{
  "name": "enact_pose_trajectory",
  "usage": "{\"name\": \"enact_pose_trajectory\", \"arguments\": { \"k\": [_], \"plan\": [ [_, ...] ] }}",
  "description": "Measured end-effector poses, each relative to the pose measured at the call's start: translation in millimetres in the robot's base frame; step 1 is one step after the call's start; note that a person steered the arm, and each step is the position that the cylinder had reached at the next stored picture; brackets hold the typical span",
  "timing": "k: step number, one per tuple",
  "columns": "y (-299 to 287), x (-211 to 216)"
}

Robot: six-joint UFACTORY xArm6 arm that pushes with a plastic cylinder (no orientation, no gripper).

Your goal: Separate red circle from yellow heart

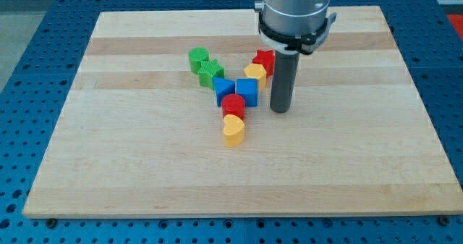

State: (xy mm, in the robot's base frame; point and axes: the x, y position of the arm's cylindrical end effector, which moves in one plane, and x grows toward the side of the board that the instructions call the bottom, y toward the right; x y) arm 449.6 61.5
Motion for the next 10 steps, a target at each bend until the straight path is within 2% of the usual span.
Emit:
{"name": "enact_pose_trajectory", "arguments": {
  "k": [10],
  "plan": [
    [-48,9]
  ]
}}
